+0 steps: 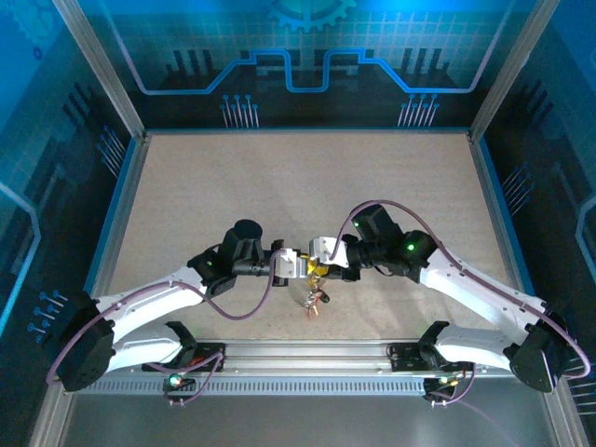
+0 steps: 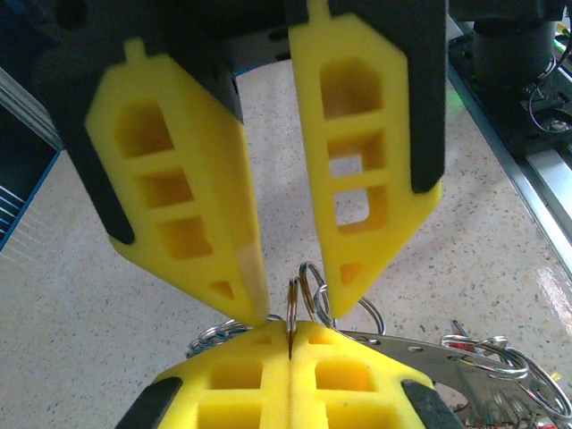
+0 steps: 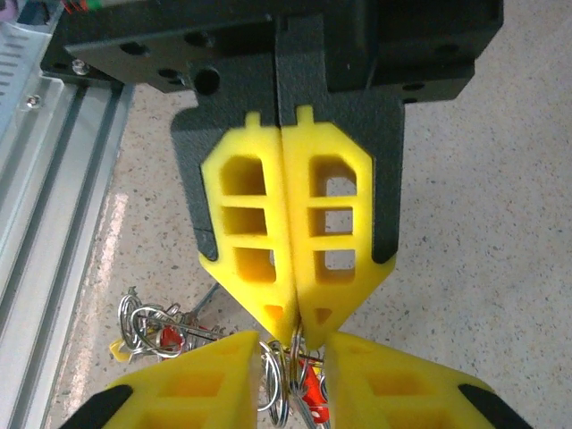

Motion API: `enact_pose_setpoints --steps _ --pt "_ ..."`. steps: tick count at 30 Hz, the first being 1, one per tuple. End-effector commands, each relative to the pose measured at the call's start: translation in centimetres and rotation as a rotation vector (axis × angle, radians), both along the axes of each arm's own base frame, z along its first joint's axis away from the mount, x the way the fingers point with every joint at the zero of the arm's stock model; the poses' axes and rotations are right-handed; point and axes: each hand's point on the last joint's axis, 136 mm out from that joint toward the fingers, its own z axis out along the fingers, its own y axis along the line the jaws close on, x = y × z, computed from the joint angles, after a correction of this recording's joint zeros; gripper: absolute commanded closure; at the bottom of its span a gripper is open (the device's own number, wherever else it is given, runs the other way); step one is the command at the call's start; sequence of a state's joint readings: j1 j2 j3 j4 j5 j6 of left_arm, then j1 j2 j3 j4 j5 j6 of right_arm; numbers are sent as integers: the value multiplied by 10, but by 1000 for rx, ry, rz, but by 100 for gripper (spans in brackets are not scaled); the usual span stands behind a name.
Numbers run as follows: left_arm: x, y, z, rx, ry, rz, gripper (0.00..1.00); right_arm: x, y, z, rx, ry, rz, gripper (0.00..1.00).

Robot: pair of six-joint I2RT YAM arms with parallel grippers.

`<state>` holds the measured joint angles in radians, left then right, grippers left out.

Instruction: Put the keys on the keyring

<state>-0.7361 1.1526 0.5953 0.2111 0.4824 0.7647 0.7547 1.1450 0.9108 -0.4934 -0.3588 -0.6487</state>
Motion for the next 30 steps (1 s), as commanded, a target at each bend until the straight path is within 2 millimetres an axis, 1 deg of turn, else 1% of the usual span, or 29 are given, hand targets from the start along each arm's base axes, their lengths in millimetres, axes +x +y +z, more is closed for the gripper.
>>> enact_pose_setpoints --steps 1,3,5,6,8,10,12,14,15,18,19,23,25,27,30 --pt "-1 -5 23 -76 -33 -15 100 -1 1 -3 -13 -18 1 77" --pt "-1 -5 23 -81 -32 -13 100 2 -1 -4 -18 -34 -17 78" --pt "-1 -5 24 -85 -31 -13 100 6 -1 2 -1 -62 -39 79" --pt "-1 -5 24 -87 -30 -12 100 5 -4 -7 -12 -53 -47 82" --pt "0 -5 25 -91 -33 -10 100 5 -5 -8 -14 -50 -53 84" --pt "0 -5 26 -97 -37 -6 100 9 -6 -10 -26 -55 -76 84" --pt "0 -5 27 -102 -41 -4 100 10 -8 -12 -31 -59 -90 80" --pt "0 -5 27 -102 -39 -5 100 11 -7 -11 -22 -63 -91 81" --pt "0 -5 27 -103 -39 -8 100 9 -6 -10 -14 -61 -85 83" --pt "0 -6 25 -100 -29 -9 100 5 -4 -7 7 -57 -60 98" --pt "0 -6 25 -100 -26 -8 99 5 -3 -6 15 -59 -55 100" --pt "3 -3 21 -91 -20 21 92 3 -1 2 74 -98 -46 100" --pt "7 1 16 -82 -15 53 88 1 -2 9 116 -122 -43 100" --pt "8 5 13 -84 -4 67 87 -1 -2 16 163 -147 -35 100" --pt "7 8 13 -109 8 70 87 -1 -3 27 226 -178 -45 100"
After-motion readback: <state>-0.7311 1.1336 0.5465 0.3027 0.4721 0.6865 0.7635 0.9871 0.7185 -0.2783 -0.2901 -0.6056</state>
